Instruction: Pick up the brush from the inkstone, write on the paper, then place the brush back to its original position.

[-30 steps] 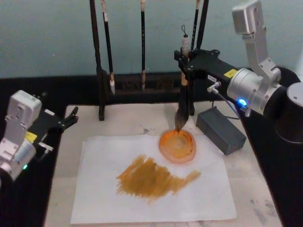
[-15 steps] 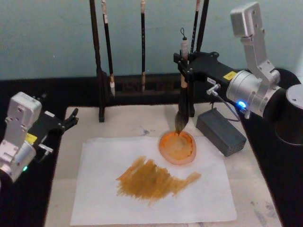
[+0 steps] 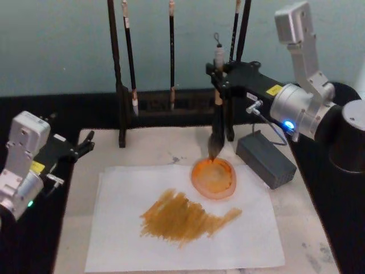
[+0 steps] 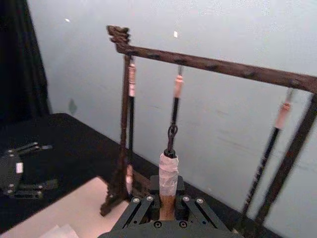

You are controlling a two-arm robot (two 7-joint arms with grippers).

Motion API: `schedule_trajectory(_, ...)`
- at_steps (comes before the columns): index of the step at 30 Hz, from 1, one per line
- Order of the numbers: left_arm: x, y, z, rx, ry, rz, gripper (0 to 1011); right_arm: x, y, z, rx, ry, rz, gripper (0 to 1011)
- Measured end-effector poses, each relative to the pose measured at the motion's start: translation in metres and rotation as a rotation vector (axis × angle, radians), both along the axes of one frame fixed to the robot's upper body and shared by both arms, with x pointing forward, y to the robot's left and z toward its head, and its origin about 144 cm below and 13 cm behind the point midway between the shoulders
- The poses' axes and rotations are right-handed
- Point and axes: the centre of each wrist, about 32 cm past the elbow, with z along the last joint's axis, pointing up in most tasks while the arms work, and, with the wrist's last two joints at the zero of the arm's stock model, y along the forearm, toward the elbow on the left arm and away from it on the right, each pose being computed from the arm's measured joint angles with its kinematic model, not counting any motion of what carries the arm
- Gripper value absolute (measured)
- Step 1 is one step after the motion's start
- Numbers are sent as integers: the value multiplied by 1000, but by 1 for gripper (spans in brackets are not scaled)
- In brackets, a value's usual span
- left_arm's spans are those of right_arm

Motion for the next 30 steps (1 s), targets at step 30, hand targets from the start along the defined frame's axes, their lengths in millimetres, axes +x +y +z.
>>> schedule_trajectory(30,0,0,0,0,0,0,1010,-15,82,-5,7,-19,300,155)
